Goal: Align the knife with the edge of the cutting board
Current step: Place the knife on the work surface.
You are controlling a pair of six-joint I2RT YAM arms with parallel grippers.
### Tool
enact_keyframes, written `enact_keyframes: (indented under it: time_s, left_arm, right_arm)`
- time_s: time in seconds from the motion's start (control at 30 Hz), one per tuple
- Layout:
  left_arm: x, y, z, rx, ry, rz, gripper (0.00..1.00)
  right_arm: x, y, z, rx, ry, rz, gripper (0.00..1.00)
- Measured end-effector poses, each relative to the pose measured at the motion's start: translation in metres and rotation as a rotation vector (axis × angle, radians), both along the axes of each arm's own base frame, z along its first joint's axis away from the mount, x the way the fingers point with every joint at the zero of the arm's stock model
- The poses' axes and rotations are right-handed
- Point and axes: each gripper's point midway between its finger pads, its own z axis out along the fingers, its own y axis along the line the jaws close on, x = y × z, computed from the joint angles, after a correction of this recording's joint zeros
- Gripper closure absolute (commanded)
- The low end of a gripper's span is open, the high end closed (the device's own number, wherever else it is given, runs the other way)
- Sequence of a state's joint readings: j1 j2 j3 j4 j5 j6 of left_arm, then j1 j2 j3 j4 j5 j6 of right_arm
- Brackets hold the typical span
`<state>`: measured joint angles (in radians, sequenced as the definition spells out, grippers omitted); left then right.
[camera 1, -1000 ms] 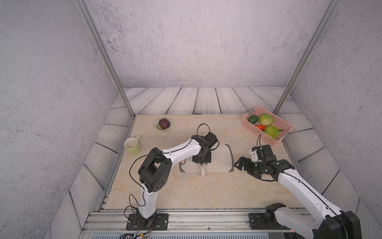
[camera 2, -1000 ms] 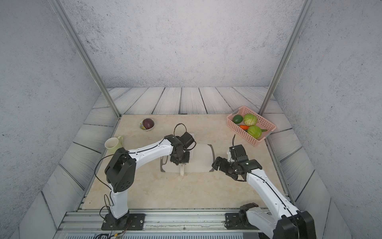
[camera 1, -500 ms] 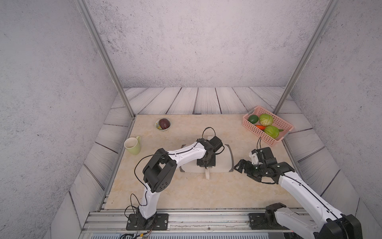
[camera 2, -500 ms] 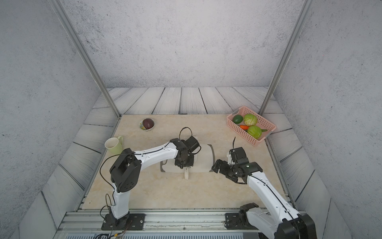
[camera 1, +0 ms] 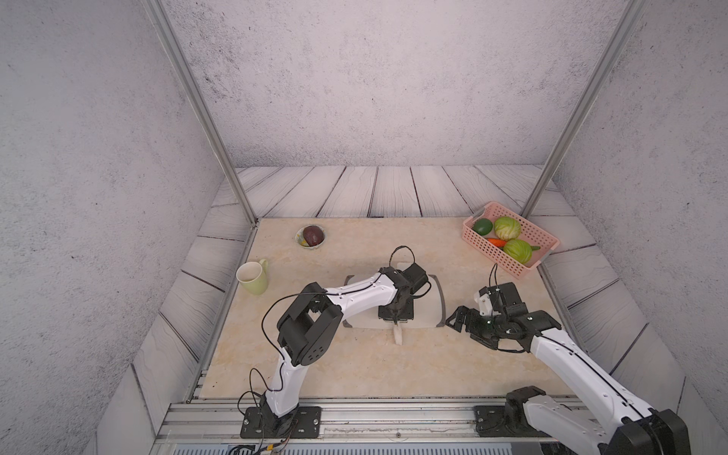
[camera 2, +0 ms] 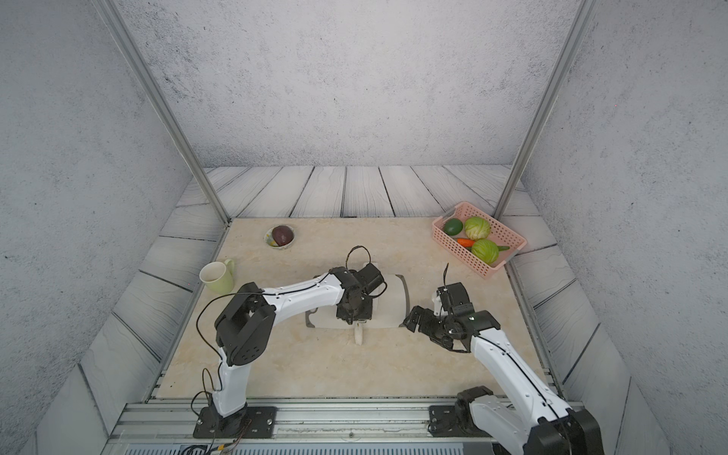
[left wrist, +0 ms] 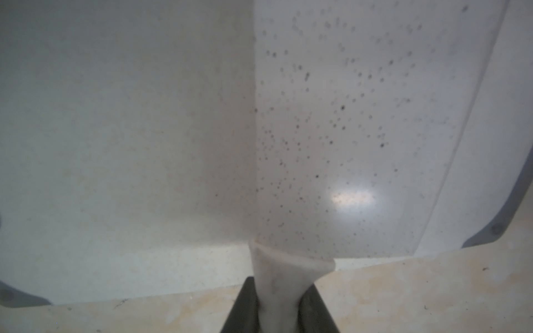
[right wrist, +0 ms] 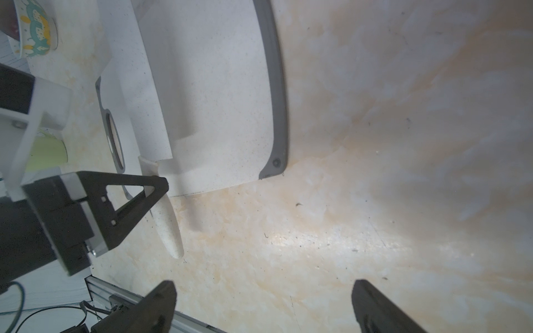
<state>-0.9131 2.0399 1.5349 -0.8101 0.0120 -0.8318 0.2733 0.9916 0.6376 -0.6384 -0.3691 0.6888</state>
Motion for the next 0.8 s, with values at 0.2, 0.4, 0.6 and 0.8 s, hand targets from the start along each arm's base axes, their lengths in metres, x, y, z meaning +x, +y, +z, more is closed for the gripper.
enact_keyframes:
  time_s: [0.2,0.4,0.6,0.8]
  left_arm:
    - [-0.002,-0.0035,-0.0045,0.006,0.006,-0.005,1.0]
    - [-0.0015,-0.0072,-0.003,0.0,0.003,-0.009,0.92]
    - [-0.0019,-0.0095,-0.0026,-0.003,0.002,-0.013,0.82]
    - [-0.0023,-0.0097,-0.0026,-0.004,0.004,-0.013,0.76]
  right_arm:
    - [-0.0015,-0.0004,-0.0025,-0.001,0.005,0.0,0.01]
    - [-0.0021,-0.0006,-0.0034,-0.002,0.007,0.0,0.01]
    - [-0.002,-0.0006,-0.0032,-0.002,0.007,-0.001,0.01]
    - [-0.0018,-0.0006,-0.0028,0.002,0.008,-0.008,0.01]
